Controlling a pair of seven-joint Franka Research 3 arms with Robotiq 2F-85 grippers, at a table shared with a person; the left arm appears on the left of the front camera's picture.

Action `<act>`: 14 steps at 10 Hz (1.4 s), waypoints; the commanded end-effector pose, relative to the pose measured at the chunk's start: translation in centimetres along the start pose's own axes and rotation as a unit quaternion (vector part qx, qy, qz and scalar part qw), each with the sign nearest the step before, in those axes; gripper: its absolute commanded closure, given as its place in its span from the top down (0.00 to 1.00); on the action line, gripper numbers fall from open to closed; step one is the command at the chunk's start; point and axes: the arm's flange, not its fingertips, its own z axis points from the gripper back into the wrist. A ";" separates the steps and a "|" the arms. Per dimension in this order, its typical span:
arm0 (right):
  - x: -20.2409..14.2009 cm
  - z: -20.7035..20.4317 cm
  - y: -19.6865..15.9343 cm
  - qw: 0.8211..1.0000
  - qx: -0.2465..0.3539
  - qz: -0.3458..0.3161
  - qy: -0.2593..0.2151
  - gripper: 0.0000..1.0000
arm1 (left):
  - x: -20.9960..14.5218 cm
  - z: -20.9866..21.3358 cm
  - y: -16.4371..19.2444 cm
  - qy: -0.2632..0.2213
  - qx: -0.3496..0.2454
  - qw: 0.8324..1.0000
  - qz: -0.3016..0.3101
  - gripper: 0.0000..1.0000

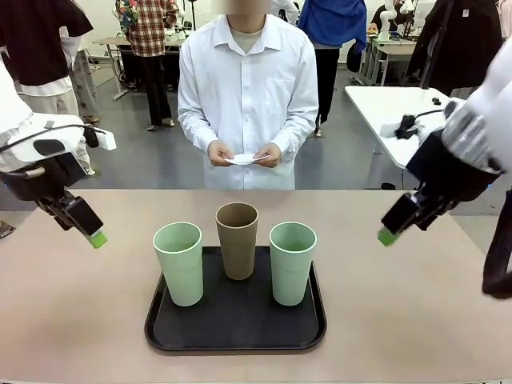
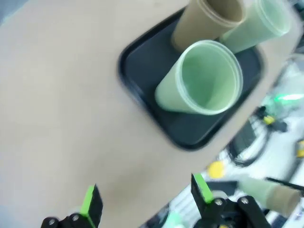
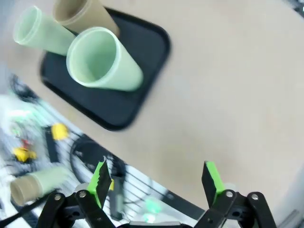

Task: Place coasters on the table and set cups on them.
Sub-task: Pick up one Reusable plastic cup and place it on a coaster set by the human.

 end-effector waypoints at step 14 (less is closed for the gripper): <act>-14.0 -5.5 -23.5 0.755 0.535 -0.324 -0.196 1.00 | -10.3 -1.3 17.7 -0.138 -0.376 0.850 0.342 1.00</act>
